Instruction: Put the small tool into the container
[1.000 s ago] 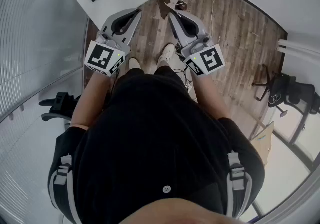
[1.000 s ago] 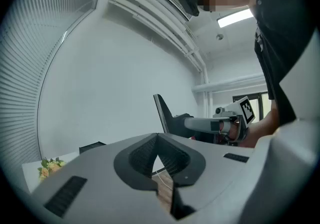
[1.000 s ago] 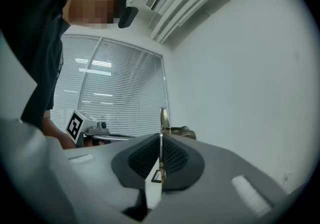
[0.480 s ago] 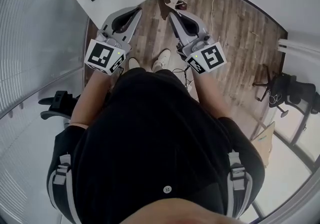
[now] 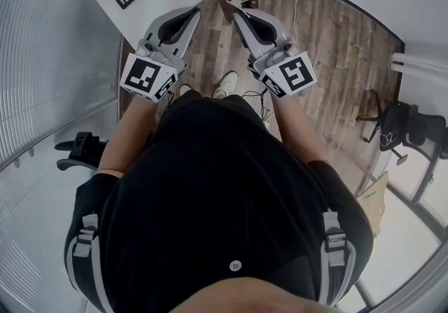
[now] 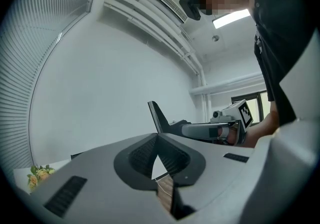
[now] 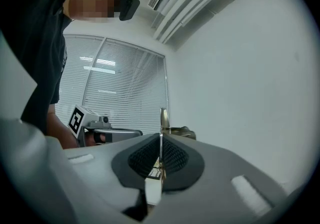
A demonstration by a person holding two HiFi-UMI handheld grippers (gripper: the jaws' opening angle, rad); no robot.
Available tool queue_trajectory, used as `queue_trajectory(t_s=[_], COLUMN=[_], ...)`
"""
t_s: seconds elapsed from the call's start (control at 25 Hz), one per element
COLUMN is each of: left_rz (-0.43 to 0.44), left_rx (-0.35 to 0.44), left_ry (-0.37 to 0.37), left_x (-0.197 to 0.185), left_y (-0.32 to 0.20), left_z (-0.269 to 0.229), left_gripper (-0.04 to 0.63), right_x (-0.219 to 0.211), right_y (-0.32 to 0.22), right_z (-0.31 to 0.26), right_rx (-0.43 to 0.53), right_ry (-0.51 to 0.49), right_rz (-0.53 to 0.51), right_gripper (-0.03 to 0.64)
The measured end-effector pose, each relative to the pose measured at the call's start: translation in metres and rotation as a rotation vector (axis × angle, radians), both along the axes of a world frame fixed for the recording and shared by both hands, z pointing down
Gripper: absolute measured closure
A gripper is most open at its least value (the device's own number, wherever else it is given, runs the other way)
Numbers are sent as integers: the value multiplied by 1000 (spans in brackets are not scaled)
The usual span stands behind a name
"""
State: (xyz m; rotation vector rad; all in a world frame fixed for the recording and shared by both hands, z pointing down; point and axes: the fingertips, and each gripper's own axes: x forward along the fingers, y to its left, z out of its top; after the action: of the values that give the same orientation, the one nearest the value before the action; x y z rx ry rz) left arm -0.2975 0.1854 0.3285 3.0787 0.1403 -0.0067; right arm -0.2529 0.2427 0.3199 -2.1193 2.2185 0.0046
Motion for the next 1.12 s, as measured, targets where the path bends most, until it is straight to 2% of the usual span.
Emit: queue_trajectory(t_s=[0.56,1.12], left_rz=[-31,-112], left_rx=[-1,7], left_ry=[-34,-54], left_x=[62,95], left_y=[22,28], left_z=[5,18], left_gripper=[588,588], right_x=[67,107], right_y=[27,40], right_z=[4,22], right_rx=[10,-3], right_ry=[-17,-22], right_rz=[8,-36], right_gripper=[606,606])
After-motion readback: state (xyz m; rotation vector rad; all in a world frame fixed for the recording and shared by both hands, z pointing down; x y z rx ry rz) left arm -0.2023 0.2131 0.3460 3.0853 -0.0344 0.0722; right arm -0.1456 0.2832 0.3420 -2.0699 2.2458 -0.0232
